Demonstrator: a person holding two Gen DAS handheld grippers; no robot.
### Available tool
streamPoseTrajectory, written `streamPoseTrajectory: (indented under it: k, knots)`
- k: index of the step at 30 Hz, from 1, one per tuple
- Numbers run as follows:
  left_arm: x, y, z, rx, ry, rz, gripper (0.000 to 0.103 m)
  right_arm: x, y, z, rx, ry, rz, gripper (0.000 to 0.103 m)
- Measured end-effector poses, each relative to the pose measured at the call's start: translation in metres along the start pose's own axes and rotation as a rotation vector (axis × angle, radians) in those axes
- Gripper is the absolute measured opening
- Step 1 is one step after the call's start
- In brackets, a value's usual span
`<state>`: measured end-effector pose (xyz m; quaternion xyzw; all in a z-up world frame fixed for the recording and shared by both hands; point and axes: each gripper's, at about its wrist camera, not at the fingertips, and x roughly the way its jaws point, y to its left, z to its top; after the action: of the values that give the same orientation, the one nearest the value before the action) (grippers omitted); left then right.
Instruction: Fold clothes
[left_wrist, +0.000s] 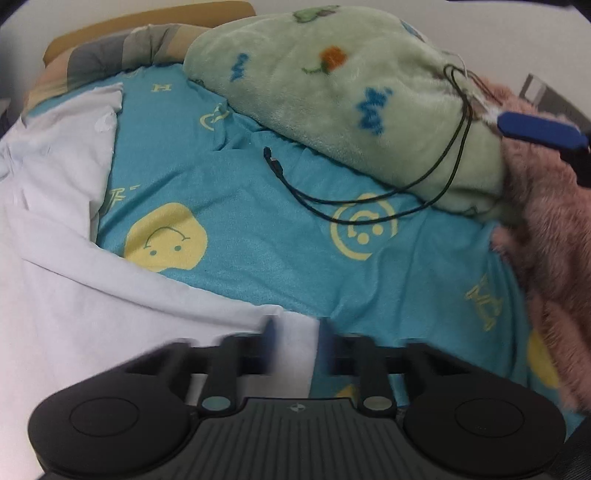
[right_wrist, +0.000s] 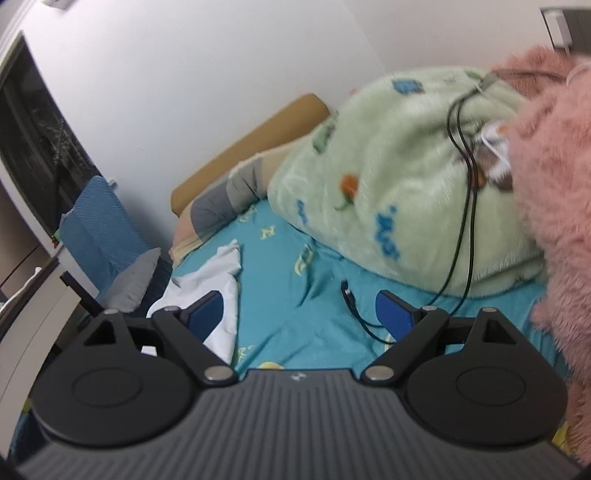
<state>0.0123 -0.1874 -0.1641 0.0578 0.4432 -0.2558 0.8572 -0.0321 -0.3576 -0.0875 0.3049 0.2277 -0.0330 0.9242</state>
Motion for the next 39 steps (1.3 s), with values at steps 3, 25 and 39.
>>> streamPoseTrajectory:
  k: [3,25,39]
  knots:
    - [-0.026,0.009,0.002,-0.031,-0.048,-0.001,0.003,0.004,-0.005,0.0,0.023,0.001,-0.006,0.091]
    - [-0.234,0.124,-0.08,-0.426,0.036,0.114,0.019,0.01,0.084,-0.057,-0.286,0.19,0.002,0.091]
    - [-0.221,0.13,0.018,-0.241,-0.275,0.245,0.092,-0.016,0.108,-0.063,-0.296,0.078,0.149,0.091]
